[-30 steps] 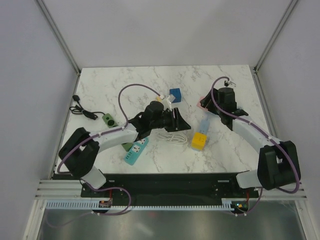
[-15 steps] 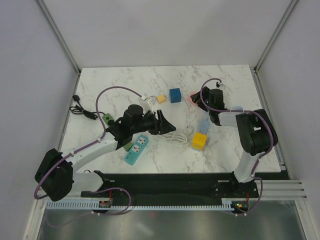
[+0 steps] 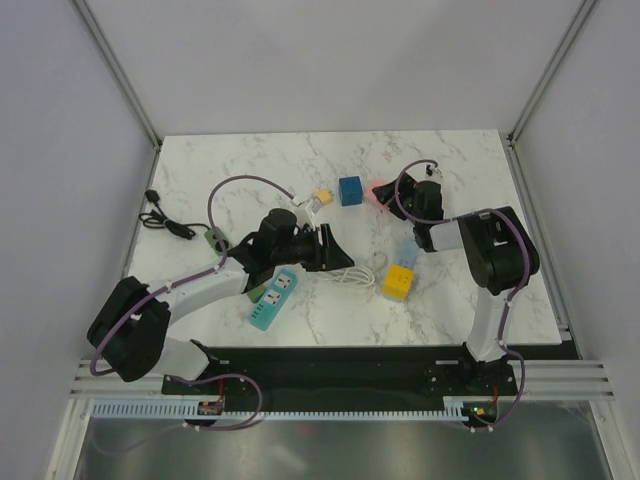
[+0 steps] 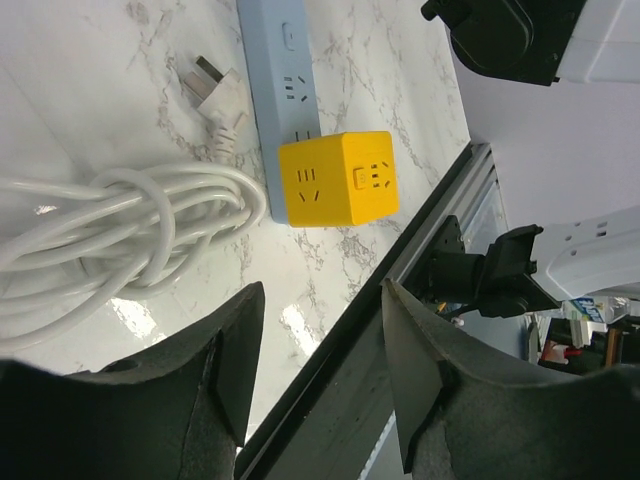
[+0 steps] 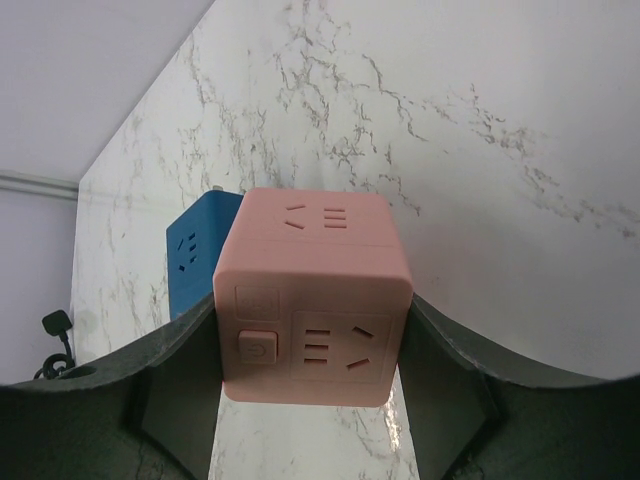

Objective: Pull the plug off the socket

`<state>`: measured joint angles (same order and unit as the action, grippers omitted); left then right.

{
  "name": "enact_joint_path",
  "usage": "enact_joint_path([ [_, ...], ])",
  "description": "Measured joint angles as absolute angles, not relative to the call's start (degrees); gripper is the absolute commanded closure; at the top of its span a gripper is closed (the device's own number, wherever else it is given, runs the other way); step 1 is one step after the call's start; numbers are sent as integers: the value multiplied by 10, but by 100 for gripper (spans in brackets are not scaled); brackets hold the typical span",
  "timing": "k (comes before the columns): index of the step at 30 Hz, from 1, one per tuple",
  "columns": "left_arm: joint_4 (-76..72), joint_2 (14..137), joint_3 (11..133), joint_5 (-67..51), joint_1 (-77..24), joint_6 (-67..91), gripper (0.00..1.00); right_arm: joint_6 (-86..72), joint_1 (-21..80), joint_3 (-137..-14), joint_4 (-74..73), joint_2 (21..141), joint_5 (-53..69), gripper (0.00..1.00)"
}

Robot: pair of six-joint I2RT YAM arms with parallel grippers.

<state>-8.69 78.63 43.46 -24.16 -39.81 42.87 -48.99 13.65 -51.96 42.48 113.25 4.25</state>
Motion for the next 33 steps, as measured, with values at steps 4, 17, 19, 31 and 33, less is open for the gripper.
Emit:
enact_joint_path([
  [4, -100, 804, 440, -256, -398, 431, 43, -491, 136, -529, 421, 1139, 49, 75],
  [17, -112, 790, 430, -260, -398, 436, 41, -472, 136, -574, 380, 1155, 62, 34],
  [19, -112, 786, 428, -259, -398, 436, 40, -467, 136, -576, 377, 1156, 62, 26],
  [31, -112, 783, 427, -259, -404, 440, 38, -410, 138, -581, 320, 1148, 36, 2],
  [33, -112, 784, 427, -259, -408, 440, 37, -397, 138, -581, 308, 1140, 30, 2],
])
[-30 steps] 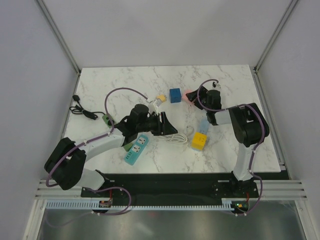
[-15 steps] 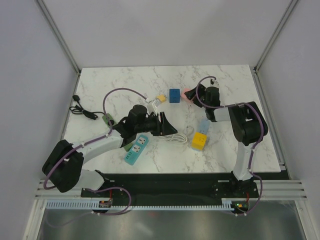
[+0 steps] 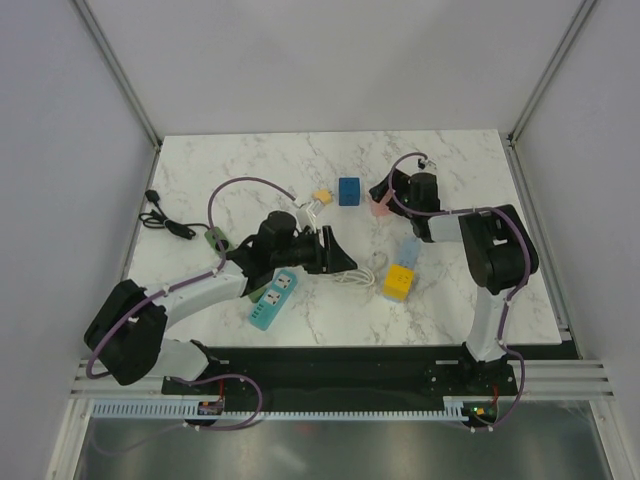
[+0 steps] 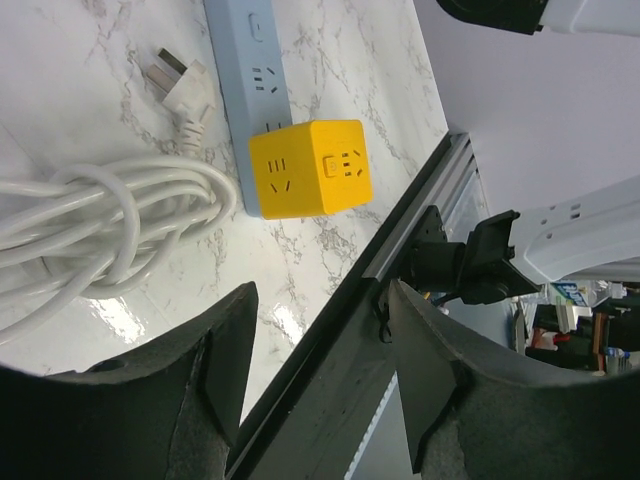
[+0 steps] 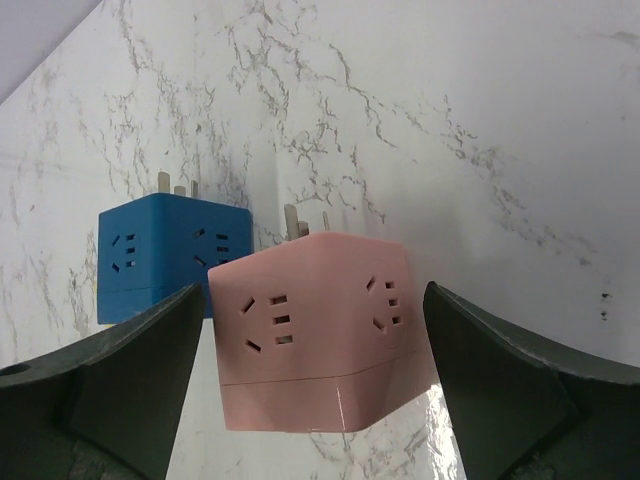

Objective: Pull the plug off the socket

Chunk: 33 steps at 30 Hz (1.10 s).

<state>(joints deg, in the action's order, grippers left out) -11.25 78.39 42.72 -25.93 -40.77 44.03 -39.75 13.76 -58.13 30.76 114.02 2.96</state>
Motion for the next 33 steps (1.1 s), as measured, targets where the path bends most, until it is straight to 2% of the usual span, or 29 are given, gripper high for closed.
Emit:
enact_joint_path([
  [9, -78, 818, 450, -253, -434, 440, 40, -345, 136, -566, 250, 1038, -13, 2],
  [16, 3, 860, 533, -203, -486, 422, 32, -329, 135, -561, 151, 927, -101, 2],
  [25, 86, 957, 692, -89, -576, 336, 30, -378, 95, -489, 43, 832, -119, 2],
  [33, 166, 1063, 808, 21, -625, 265, 17, -391, 68, -396, -15, 738, -116, 2],
])
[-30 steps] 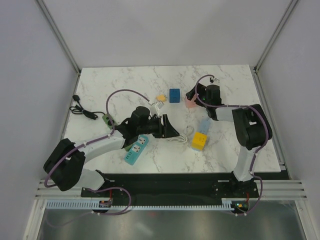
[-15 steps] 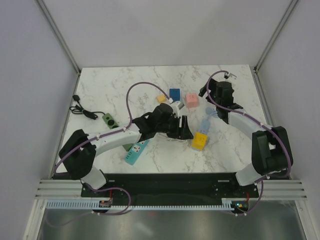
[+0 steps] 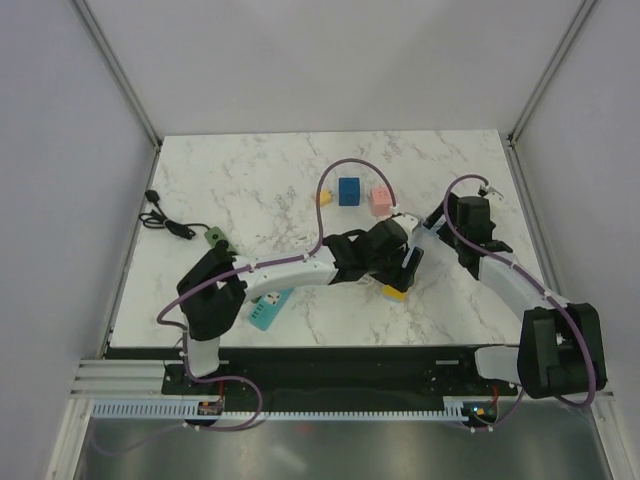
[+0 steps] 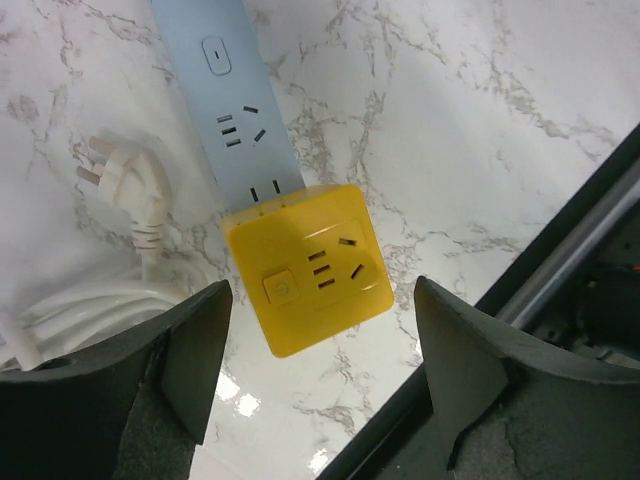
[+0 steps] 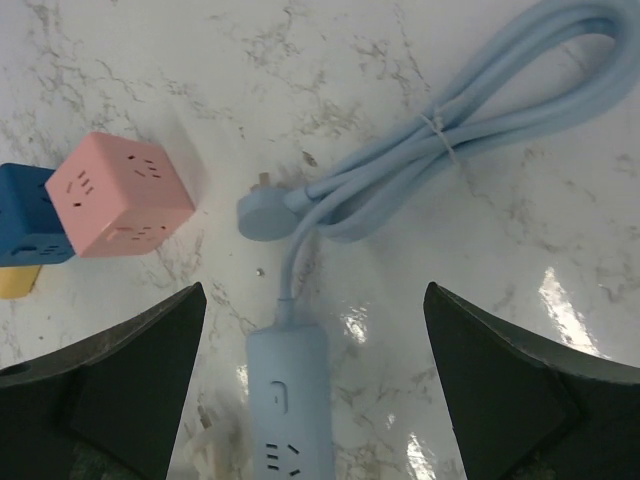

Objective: Pull the plug off the socket

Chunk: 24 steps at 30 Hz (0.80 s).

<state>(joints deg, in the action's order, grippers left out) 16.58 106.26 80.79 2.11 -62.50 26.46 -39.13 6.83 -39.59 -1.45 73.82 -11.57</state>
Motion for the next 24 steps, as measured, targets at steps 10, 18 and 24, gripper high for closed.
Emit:
enact_joint_path([
  [10, 239, 1148, 900, 103, -649, 232, 14, -382, -16, -349, -1, 735, -67, 2],
  [18, 252, 1177, 922, 118, -656, 231, 23, -378, -25, -338, 38, 782, 3, 2],
  [24, 253, 1180, 925, 116, -657, 231, 51, -377, -25, -330, 70, 790, 57, 4],
])
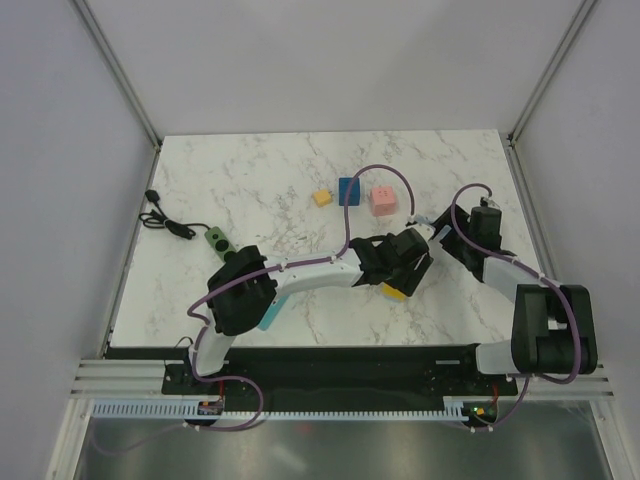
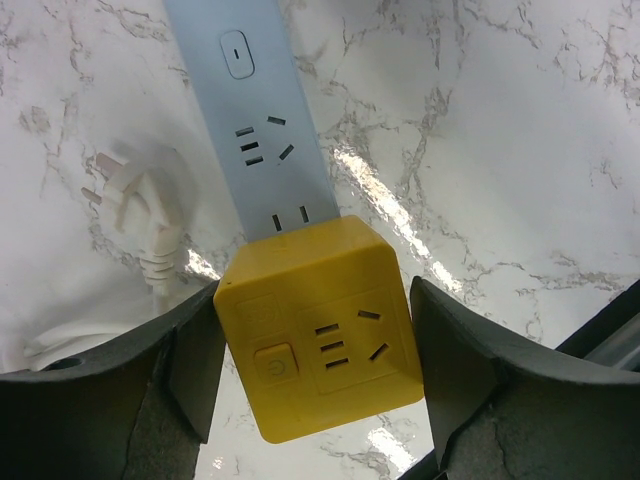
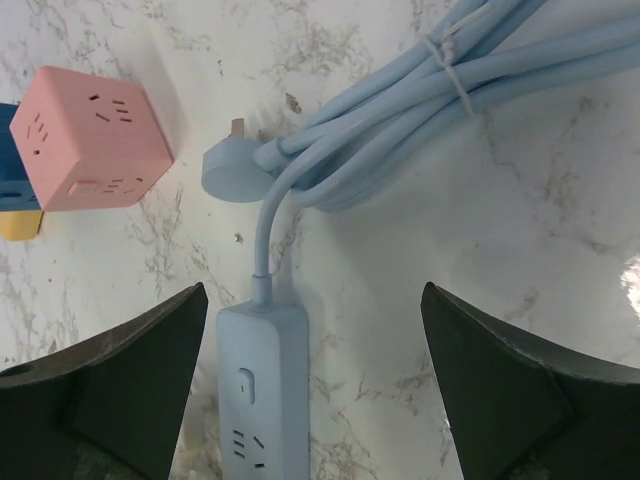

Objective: Pull the plug off the socket

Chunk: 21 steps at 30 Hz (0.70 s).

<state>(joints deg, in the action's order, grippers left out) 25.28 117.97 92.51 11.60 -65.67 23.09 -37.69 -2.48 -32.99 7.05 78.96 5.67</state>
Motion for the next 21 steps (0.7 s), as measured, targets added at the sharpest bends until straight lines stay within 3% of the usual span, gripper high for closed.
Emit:
enact_joint_path([
  [8, 254, 1179, 925, 105, -651, 231, 98, -380, -25, -324, 108, 824, 126, 10],
  [21, 230, 1150, 882, 2, -593, 231, 98, -405, -25, -294, 143, 814, 190, 11],
])
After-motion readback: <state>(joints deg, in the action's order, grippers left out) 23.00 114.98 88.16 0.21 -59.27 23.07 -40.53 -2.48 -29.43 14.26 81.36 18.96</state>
